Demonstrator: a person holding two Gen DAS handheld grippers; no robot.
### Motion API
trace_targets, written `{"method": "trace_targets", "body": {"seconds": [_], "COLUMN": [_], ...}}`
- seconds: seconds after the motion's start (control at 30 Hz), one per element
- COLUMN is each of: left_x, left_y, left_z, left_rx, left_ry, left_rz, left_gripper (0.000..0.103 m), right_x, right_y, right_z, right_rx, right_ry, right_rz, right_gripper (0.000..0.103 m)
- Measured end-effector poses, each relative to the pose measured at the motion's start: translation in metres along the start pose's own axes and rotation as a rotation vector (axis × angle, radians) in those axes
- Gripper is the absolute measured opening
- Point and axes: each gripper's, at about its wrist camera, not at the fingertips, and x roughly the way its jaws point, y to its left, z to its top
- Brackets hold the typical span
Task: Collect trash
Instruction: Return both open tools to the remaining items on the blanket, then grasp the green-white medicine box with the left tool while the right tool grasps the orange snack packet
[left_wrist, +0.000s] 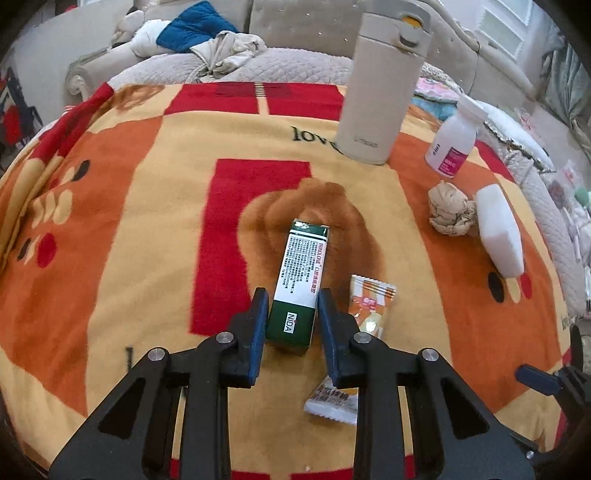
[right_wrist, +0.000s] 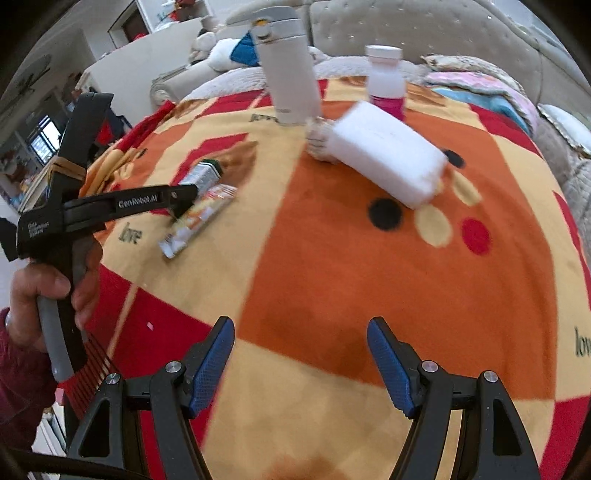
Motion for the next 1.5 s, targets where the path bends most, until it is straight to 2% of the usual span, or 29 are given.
{"method": "trace_targets", "body": {"seconds": [0.2, 0.23, 0.27, 0.33, 0.53, 0.67, 0.8, 1.07, 1.5], "left_x": [-0.023, -0.029, -0.032, -0.040, -0.053, -0.054, -0.057, -0.068, -0.082], "left_y": [0.024, 0.030, 0.033, 0.042, 0.062, 0.067, 0.066, 0.030, -0.070], "left_z": [-0.014, -0.019, -0.023, -0.032, -0.051, -0.056, -0.061, -0.071, -0.090], "left_rx": [-0.042, -0.053, -0.058, -0.067, -0.102, -0.128, -0.132, -0.092, 0.035], "left_ry": [-0.017, -0.022, -0.024, -0.026, -0.037, -0.038, -0.035, -0.036, -0.025], "left_rz": [0.010, 0.013, 0.014, 0.016, 0.004, -0.015, -0.032, -0.077, -0.153], "left_gripper": [0.021, 0.021, 0.021, 0.021, 0.021, 0.021, 0.021, 0.021, 0.021], "right_x": [0.022, 0.029, 0.036, 0.052, 0.083, 0.089, 0.079, 0.023, -0.046], "right_y": [0.029, 0.035, 0.041, 0.054, 0.085, 0.101, 0.093, 0.060, 0.000], "right_z": [0.029, 0.035, 0.040, 0.051, 0.076, 0.075, 0.067, 0.041, -0.021], "right_rx": [0.006, 0.007, 0.006, -0.001, -0.054, -0.182, -0.213, -0.156, -0.080], "right_ry": [-0.014, -0.005, 0.005, 0.026, 0.018, 0.000, 0.011, -0.038, -0.075], "right_rz": [0.093, 0.112, 0.124, 0.130, 0.043, -0.078, -0.073, -0.022, -0.070], "right_gripper": [0.072, 0.069, 0.061, 0.056, 0.054, 0.032, 0.023, 0.020, 0.020]}}
